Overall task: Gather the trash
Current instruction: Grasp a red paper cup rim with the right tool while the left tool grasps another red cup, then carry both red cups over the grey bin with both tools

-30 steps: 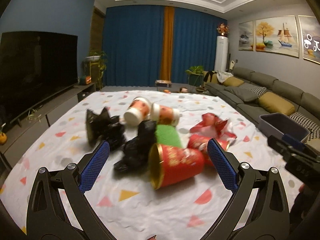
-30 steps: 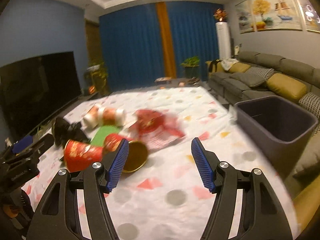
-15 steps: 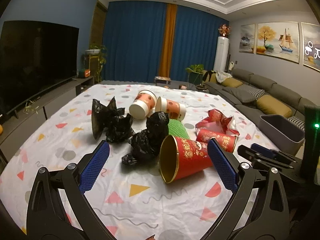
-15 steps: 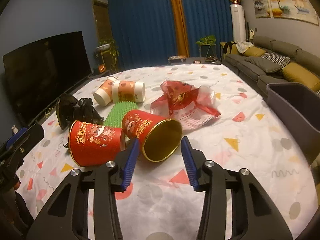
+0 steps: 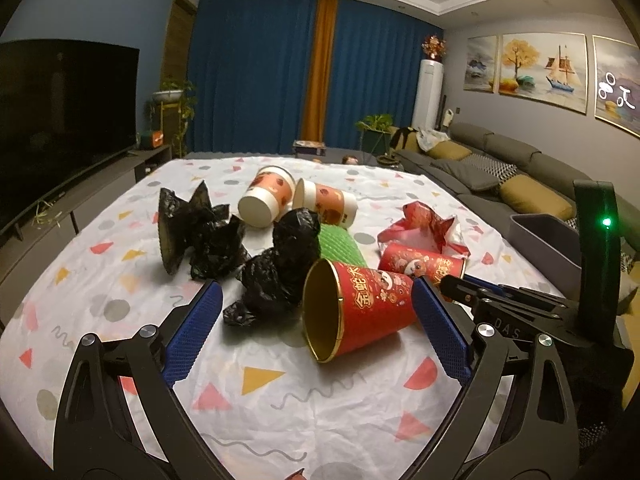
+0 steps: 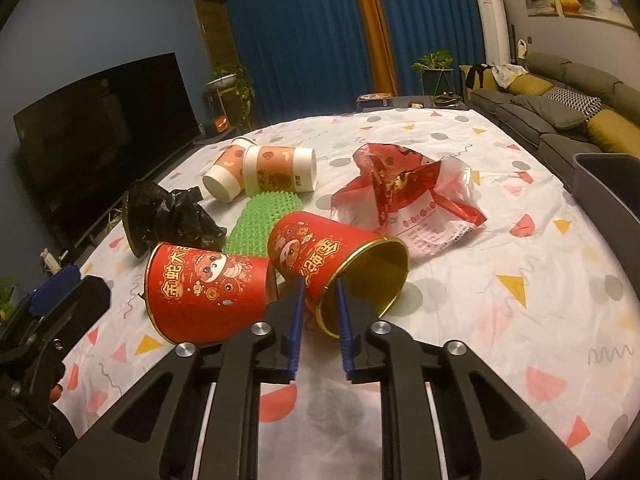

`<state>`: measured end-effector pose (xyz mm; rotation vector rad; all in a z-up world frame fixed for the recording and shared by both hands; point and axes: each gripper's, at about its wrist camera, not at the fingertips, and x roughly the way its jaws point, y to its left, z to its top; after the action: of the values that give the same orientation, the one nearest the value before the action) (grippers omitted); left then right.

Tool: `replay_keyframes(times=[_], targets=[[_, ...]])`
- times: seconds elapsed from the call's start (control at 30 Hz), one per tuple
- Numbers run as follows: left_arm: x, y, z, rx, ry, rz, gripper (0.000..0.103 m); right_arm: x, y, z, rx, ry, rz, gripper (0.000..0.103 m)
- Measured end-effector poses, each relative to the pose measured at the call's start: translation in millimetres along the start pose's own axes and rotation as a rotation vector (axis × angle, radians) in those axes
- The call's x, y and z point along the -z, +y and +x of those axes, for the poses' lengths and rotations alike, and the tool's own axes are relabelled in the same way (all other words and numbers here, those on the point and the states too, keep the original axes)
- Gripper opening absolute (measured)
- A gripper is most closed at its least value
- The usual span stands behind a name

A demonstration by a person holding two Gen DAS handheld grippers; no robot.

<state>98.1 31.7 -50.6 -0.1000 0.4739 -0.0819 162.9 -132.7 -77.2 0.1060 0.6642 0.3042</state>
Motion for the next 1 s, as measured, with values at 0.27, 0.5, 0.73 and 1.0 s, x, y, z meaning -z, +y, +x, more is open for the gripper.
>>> replay_keyframes(times=[0.27,0.5,0.73,1.0], targets=[[0.9,-2.3,13.7,0.050,0.045,-0.006,0.082,3.1,2.1,-10.3,-0.027,-0.026,-0.031,0.005],[3.4,-8.0,30.2,0.109,0.105,0.012,0.064,5.1,-8.2,-35.6,-0.028,-0.067,-0.024,0.005],[5.8,-14.0,45.6,0.200,0.166,0.023,0.046,7.2,-18.5,-55.9,-0.022,-0.099,-0.014,0.005],[9.6,-20.9,51.2,0.267,0.195,0.025,0.013,8.4,-23.4,-67.4,-0.027,-0.118,-0.012,0.005]])
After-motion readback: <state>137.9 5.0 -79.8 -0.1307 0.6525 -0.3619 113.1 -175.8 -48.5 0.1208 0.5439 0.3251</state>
